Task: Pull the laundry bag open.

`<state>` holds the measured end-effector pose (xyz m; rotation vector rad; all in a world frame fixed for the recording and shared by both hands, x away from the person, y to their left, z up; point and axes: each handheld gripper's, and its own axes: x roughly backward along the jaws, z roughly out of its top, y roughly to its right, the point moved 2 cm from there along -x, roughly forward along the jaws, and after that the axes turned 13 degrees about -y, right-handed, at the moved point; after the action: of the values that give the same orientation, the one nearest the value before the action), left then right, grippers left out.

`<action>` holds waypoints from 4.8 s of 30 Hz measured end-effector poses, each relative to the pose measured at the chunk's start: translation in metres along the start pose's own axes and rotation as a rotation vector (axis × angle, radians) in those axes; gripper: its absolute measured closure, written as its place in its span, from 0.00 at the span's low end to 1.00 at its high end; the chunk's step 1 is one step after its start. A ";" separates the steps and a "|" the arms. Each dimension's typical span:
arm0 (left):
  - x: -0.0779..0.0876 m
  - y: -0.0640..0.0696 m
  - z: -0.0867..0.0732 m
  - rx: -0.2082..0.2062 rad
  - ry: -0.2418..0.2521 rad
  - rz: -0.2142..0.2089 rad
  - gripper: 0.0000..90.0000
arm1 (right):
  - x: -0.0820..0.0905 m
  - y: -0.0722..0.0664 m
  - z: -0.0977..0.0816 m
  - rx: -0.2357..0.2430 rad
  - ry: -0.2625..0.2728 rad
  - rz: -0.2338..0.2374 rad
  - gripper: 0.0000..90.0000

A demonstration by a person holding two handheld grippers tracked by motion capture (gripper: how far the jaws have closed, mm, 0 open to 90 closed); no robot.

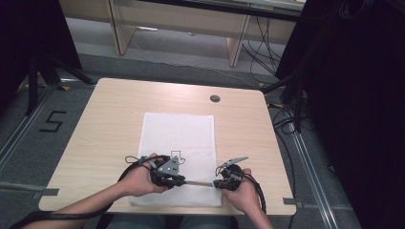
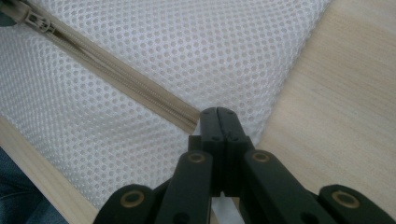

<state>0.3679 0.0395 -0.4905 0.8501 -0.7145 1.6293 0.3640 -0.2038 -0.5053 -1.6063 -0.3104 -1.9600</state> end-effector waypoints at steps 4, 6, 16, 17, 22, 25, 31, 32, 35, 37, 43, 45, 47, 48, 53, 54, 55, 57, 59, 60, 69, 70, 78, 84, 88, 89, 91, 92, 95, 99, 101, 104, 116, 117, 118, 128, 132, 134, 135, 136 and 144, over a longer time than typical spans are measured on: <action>0.001 0.000 -0.002 -0.017 -0.009 0.005 0.90 | -0.001 0.002 0.000 0.018 0.015 -0.001 1.00; 0.002 0.000 -0.002 -0.019 -0.009 0.002 0.90 | 0.000 0.002 0.000 0.020 0.009 -0.003 1.00; 0.004 0.000 -0.007 -0.009 -0.008 0.000 0.90 | 0.000 0.001 0.000 0.021 0.008 -0.009 1.00; 0.004 0.000 -0.007 -0.007 -0.005 -0.003 0.90 | 0.000 0.001 0.000 0.020 0.009 -0.008 1.00; 0.005 -0.001 -0.008 -0.013 -0.013 -0.001 0.90 | 0.000 0.001 0.000 0.018 0.009 -0.007 1.00; 0.005 -0.001 -0.010 -0.014 -0.017 -0.004 0.90 | -0.001 0.001 0.000 0.012 0.017 -0.005 1.00; 0.008 -0.001 -0.013 -0.014 -0.015 -0.010 0.90 | 0.000 0.001 0.000 0.019 0.006 -0.008 1.00; 0.008 -0.001 -0.013 -0.014 -0.015 -0.010 0.90 | 0.000 0.001 0.000 0.016 0.006 -0.007 1.00; 0.009 -0.001 -0.014 -0.008 -0.013 -0.013 0.90 | 0.000 0.001 0.000 0.018 0.005 -0.011 1.00; 0.011 -0.002 -0.015 -0.015 -0.019 -0.013 0.90 | 0.000 0.001 0.000 0.018 0.004 -0.011 1.00; 0.011 -0.001 -0.017 -0.012 -0.019 -0.017 0.90 | 0.000 0.001 0.000 0.014 0.007 -0.007 1.00; 0.011 -0.002 -0.017 -0.010 -0.015 -0.023 0.90 | 0.000 0.001 0.000 0.014 0.007 -0.007 1.00; 0.012 -0.002 -0.018 0.006 -0.012 -0.031 0.90 | 0.000 0.001 0.000 0.014 0.007 -0.007 1.00; 0.012 -0.002 -0.019 0.004 -0.013 -0.027 0.90 | 0.000 0.001 0.000 0.013 0.006 -0.006 1.00; 0.013 -0.001 -0.020 -0.003 -0.009 -0.020 0.90 | 0.000 0.001 0.000 0.014 0.006 -0.007 1.00; 0.013 -0.001 -0.020 -0.006 -0.013 -0.019 0.90 | 0.000 0.001 0.000 0.013 0.007 -0.006 1.00; 0.014 -0.002 -0.021 -0.018 -0.018 -0.011 0.90 | 0.000 0.001 0.000 0.014 0.006 -0.008 1.00; 0.014 -0.002 -0.022 -0.010 -0.014 -0.015 0.90 | 0.000 0.001 0.000 0.014 0.007 -0.008 1.00; 0.016 -0.003 -0.024 -0.001 -0.011 -0.021 0.90 | 0.000 0.001 0.000 0.013 0.007 -0.006 1.00; 0.018 -0.004 -0.027 -0.013 -0.026 -0.012 0.90 | 0.000 0.001 0.000 0.013 0.006 -0.005 1.00; 0.022 -0.004 -0.030 -0.009 -0.026 -0.008 0.90 | 0.000 0.001 0.000 0.011 0.006 -0.006 1.00; 0.023 -0.004 -0.030 -0.011 -0.031 -0.005 0.90 | 0.000 0.001 0.000 0.011 0.007 -0.007 1.00; 0.029 -0.007 -0.036 -0.002 -0.032 0.006 0.90 | 0.000 0.001 0.000 0.008 0.005 -0.005 1.00; 0.030 -0.007 -0.038 -0.004 -0.033 0.003 0.90 | 0.000 0.001 0.000 0.007 0.005 -0.005 1.00; 0.030 -0.006 -0.038 -0.002 -0.028 0.001 0.90 | 0.000 0.001 0.000 0.011 0.007 -0.006 1.00; 0.030 -0.006 -0.038 -0.002 -0.028 0.001 0.90 | 0.000 0.001 0.000 0.011 0.007 -0.006 1.00; 0.030 -0.006 -0.039 -0.002 -0.029 -0.002 0.90 | -0.001 0.001 0.000 0.008 0.012 -0.007 1.00; 0.030 -0.006 -0.039 -0.002 -0.027 0.001 0.90 | -0.001 0.001 0.000 0.009 0.014 -0.006 1.00; 0.031 -0.006 -0.041 -0.001 -0.031 -0.004 0.90 | 0.000 0.001 0.000 0.012 0.006 -0.006 1.00; 0.032 -0.007 -0.043 -0.003 -0.035 0.000 0.90 | 0.000 0.001 0.000 0.007 0.005 -0.004 1.00; 0.032 -0.007 -0.043 -0.004 -0.034 -0.010 0.90 | 0.000 0.001 0.000 0.009 0.013 -0.007 1.00; 0.032 -0.006 -0.043 -0.003 -0.033 -0.005 0.90 | 0.000 0.001 0.000 0.011 0.006 -0.006 1.00; 0.032 -0.006 -0.046 0.007 -0.027 -0.006 0.90 | 0.000 0.001 0.000 0.013 0.007 -0.008 1.00; 0.032 -0.006 -0.046 0.002 -0.030 -0.008 0.90 | 0.000 0.001 0.000 0.013 0.008 -0.008 1.00; 0.032 -0.006 -0.046 0.000 -0.027 -0.008 0.90 | 0.000 0.001 0.000 0.013 0.008 -0.008 1.00; 0.034 -0.007 -0.048 0.001 -0.028 -0.009 0.90 | 0.000 0.001 0.000 0.012 0.008 -0.006 1.00; 0.035 -0.007 -0.049 -0.006 -0.034 -0.003 0.90 | 0.000 0.001 0.000 0.011 0.008 -0.005 1.00; 0.036 -0.007 -0.049 0.000 -0.032 -0.002 0.90 | -0.001 0.001 0.000 0.009 0.018 -0.004 1.00; 0.037 -0.007 -0.050 -0.011 -0.037 0.008 0.90 | -0.001 0.001 0.000 0.009 0.016 -0.004 1.00; 0.037 -0.007 -0.050 -0.011 -0.037 0.008 0.90 | -0.001 0.001 0.000 0.009 0.016 -0.004 1.00; 0.038 -0.007 -0.053 0.002 -0.031 -0.001 0.90 | 0.000 0.001 0.000 0.010 0.011 -0.005 1.00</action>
<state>0.3614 0.1050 -0.4889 0.8779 -0.7340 1.6193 0.3649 -0.2048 -0.5058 -1.5899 -0.3194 -1.9673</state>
